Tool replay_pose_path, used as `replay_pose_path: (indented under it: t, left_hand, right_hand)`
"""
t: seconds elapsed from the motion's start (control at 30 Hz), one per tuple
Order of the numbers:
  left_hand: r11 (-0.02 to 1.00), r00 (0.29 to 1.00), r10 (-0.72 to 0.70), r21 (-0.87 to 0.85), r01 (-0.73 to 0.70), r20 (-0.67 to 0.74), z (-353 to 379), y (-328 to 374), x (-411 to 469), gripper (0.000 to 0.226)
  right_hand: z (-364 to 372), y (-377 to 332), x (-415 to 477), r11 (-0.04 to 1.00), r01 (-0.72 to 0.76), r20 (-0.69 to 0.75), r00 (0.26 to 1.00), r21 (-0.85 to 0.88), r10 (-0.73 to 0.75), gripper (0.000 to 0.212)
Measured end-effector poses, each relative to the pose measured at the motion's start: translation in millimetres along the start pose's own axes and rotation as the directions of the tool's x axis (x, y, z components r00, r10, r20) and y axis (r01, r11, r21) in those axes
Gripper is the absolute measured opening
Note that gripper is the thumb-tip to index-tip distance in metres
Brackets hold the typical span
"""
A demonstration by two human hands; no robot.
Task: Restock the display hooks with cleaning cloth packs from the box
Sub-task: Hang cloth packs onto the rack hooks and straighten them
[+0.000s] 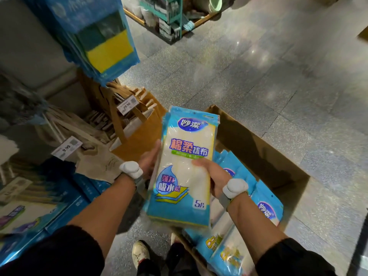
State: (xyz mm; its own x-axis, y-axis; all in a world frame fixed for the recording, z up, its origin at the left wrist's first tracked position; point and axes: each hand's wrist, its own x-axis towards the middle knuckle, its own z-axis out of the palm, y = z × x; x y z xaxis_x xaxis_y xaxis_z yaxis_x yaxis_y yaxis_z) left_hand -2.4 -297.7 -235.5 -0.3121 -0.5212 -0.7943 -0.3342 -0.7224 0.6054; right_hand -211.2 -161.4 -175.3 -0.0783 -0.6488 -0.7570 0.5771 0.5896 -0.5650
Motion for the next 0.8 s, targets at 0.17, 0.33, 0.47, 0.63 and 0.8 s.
replay_pose_path:
  t: [0.17, 0.33, 0.47, 0.63, 0.8]
  left_hand:
    - [0.966, 0.969, 0.237, -0.086, -0.242, -0.064, -17.6, 21.6, -29.7, 0.082]
    - [0.93, 0.963, 0.263, -0.247, -0.27, -0.062, -33.7, 21.7, -68.1, 0.077]
    - [0.903, 0.956, 0.292, -0.334, -0.272, 0.01, -57.0, 11.1, -94.2, 0.084]
    - [0.887, 0.963, 0.268, -0.384, -0.256, -0.021, -109.0, -17.5, -121.8, 0.086]
    - [0.825, 0.938, 0.315, -0.446, -0.347, -0.146, -151.1, -51.5, -157.0, 0.076]
  right_hand:
    - [28.2, -3.9, -7.6, 0.995, 0.089, 0.075, 0.993, -0.039, -0.086, 0.056]
    - [72.9, -0.4, -9.7, 0.972, 0.232, -0.035, 0.972, -0.042, -0.234, 0.059]
    - [109.5, 6.8, -11.8, 0.97, 0.198, -0.02, 0.979, -0.143, -0.203, 0.038]
    - [150.4, 22.8, -22.2, 0.96, 0.18, 0.044, 0.984, -0.213, -0.175, 0.022]
    - [195.4, 51.6, -39.4, 0.966, 0.185, 0.186, 0.971, -0.182, -0.151, 0.044]
